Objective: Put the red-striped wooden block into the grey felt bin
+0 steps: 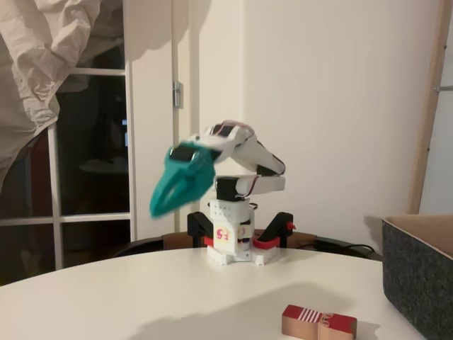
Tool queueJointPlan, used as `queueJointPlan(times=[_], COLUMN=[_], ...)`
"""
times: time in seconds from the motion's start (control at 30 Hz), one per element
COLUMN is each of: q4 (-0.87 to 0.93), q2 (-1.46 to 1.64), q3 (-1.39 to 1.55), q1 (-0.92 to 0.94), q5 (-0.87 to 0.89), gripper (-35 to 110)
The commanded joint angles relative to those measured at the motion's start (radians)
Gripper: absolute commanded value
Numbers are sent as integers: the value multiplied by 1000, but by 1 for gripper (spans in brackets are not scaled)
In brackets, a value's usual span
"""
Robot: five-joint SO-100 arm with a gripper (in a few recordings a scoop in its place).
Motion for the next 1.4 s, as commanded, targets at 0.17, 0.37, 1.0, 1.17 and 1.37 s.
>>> queueJointPlan(times=[0.17, 0.37, 1.0, 1.17, 1.37], q4=[0, -26, -29, 169, 400], q2=[-252, -520, -1037, -1132, -1230], q3=[-304, -512, -687, -747, -856], q1=[-78, -210, -551, -635, -715], q5=[64, -43, -548, -612, -586], gripper=[3, 2, 18, 26, 34])
